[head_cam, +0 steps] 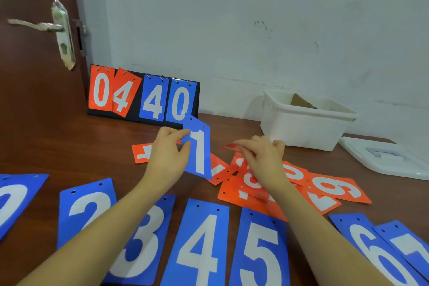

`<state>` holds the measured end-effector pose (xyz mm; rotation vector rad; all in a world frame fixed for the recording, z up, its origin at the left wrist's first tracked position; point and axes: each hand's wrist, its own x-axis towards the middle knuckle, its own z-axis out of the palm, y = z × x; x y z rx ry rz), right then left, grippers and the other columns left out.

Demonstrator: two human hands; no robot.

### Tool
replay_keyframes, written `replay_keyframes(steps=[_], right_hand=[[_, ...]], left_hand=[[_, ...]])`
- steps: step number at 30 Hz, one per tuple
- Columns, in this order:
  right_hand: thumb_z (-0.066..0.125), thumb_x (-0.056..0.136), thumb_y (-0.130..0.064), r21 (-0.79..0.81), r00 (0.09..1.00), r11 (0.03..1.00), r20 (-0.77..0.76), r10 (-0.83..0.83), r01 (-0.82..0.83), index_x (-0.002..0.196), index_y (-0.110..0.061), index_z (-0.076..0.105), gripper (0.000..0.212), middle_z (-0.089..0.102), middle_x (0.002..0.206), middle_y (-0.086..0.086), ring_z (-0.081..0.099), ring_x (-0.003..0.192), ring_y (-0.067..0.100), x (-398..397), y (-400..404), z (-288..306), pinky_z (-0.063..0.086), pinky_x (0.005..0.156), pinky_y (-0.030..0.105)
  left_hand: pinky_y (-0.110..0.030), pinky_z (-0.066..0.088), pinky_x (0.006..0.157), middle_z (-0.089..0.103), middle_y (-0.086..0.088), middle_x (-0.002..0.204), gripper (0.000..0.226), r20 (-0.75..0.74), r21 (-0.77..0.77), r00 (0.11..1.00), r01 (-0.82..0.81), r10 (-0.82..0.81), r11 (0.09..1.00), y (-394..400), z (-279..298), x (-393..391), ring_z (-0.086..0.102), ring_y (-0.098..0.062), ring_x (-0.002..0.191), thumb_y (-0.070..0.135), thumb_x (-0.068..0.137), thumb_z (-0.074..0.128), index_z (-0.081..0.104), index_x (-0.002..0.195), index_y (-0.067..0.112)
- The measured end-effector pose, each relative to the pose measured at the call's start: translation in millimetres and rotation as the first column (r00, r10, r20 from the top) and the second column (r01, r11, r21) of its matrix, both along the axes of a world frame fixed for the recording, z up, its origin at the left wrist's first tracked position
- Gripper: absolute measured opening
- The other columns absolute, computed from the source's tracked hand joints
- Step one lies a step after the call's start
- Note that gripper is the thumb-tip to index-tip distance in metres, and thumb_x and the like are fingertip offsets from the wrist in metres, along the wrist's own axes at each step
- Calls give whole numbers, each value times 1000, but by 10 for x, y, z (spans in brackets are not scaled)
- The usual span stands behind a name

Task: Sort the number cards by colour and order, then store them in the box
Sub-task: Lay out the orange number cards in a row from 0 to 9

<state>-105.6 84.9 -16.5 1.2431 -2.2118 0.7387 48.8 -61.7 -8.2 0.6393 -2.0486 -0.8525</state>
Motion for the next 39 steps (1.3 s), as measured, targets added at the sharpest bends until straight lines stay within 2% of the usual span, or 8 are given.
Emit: replay_keyframes(steps=[6, 9, 15, 19, 25, 28, 32, 39], right_hand=[[54, 92, -17, -259, 960, 956, 205, 193, -137, 101, -40, 63, 26, 64, 87, -18, 49, 90, -11, 514, 124, 188, 15, 94, 16], [52, 91, -19, -317, 914, 933, 301, 272, -173, 96, -37, 62, 22, 61, 84, -21, 49, 91, -13, 889, 160, 179, 26, 100, 35], [59, 89, -9, -488, 811, 857, 427, 399, -165, 100, -23, 67, 19, 64, 85, -12, 57, 76, -4, 1659, -91, 116, 45, 68, 10], [55, 92, -10, -536, 730, 832, 509, 455, -145, 113, -24, 62, 27, 64, 93, -7, 61, 78, 2, 2156, -363, 39, 51, 65, 13], [49, 94, -12, -329, 732, 920, 570, 372, -211, 126, -25, 56, 35, 64, 113, -3, 60, 101, 11, 2529, -705, -134, 53, 83, 21], [45, 96, -20, 0, 887, 979, 422, 186, -205, 120, -21, 61, 28, 61, 120, -2, 57, 107, 12, 2548, -727, -216, 45, 98, 36], [44, 98, -27, 173, 919, 969, 381, 101, -178, 123, -23, 58, 29, 57, 125, -5, 55, 110, 11, 2468, -639, -260, 44, 93, 26], [52, 94, -15, -186, 871, 969, 435, 229, -162, 113, -17, 65, 23, 64, 113, -6, 55, 103, 7, 2358, -520, -254, 42, 85, 13]], left_hand=[[-11, 44, 60, 43, 6, 107, 36, -79, -21, 997, -7, 5, 1000, 88, -19, 488, 51, -4, 79, 15, 92, 53, 52, 128, 14], [-3, 41, 57, 45, 3, 105, 36, -102, -30, 994, -44, 41, 999, 139, -63, 802, 49, -7, 70, 13, 91, 54, 53, 127, 13], [0, 37, 64, 42, 4, 102, 44, -27, -109, 991, -132, 130, 985, 66, -160, 1534, 47, -5, 70, 12, 87, 59, 49, 130, 12], [-9, 30, 74, 41, 0, 111, 52, 151, -203, 971, -154, 186, 967, -207, -269, 2047, 45, -12, 81, 12, 86, 62, 44, 134, 6], [-36, 22, 102, 38, 1, 137, 45, 555, -365, 773, -108, 309, 925, -553, -492, 2333, 36, -21, 125, 33, 93, 46, 41, 137, 20], [-38, 20, 105, 42, 6, 139, 39, 599, -388, 736, -78, 316, 918, -652, -521, 2339, 36, -18, 127, 40, 95, 38, 47, 131, 27], [-38, 21, 105, 45, 5, 139, 39, 574, -426, 744, -88, 344, 900, -731, -545, 2356, 39, -18, 127, 40, 95, 39, 50, 129, 26], [-47, 29, 100, 63, -6, 119, 68, 336, -435, 904, -98, 263, 895, -441, -507, 2172, 55, -28, 112, 56, 79, 21, 59, 121, 19]])
